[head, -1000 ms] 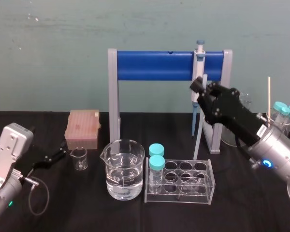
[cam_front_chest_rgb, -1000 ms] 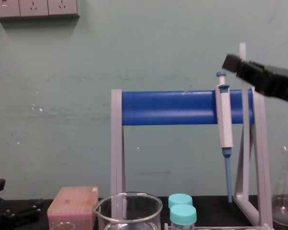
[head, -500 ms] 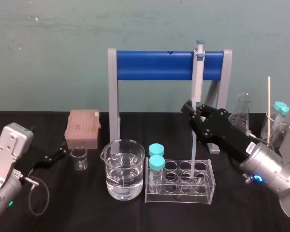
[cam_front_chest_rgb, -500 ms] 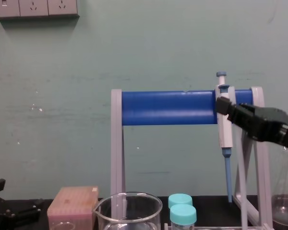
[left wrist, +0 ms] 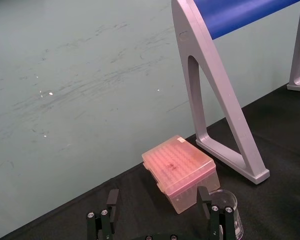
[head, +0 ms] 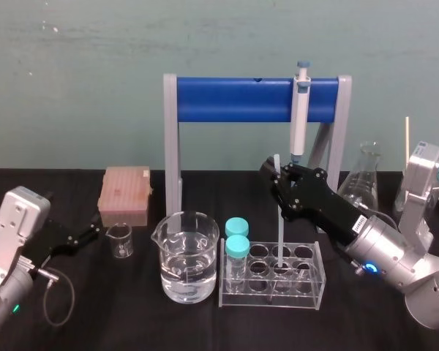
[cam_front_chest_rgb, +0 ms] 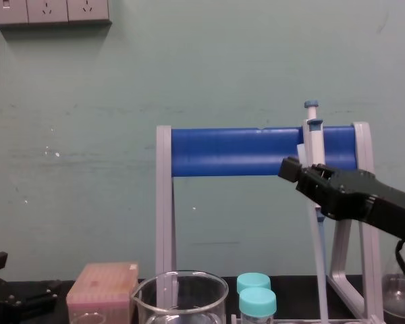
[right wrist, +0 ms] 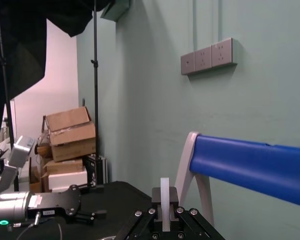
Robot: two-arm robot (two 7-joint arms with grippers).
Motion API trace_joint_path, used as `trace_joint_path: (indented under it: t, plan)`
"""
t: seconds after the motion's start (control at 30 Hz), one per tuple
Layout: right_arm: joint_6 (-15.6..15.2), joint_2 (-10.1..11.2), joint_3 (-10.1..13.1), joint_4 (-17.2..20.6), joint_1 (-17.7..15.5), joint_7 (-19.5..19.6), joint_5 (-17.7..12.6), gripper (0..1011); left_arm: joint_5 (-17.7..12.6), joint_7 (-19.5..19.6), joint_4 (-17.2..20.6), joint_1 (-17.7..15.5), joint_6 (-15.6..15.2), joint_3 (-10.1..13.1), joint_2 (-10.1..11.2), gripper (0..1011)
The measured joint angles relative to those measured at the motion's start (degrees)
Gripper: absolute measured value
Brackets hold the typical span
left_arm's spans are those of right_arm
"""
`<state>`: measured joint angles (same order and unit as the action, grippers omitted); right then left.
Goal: Pick up the stirring rod with one hand, then place it down.
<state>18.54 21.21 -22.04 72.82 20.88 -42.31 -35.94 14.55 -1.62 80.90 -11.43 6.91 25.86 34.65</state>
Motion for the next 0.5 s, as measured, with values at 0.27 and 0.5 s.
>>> trace_joint_path:
  t: [0.27, 0.5]
  plan:
    - [-0.6, -1.0, -0.7, -2.8, 1.0, -0.2, 0.6, 67, 0.0, 0.0, 0.0, 0.0, 0.0, 0.0, 0.0, 1000]
    - [-1.8, -1.3, -1.2, -3.6, 0.5, 0.2, 0.9, 67, 0.0, 0.0, 0.0, 0.0, 0.0, 0.0, 0.0, 1000]
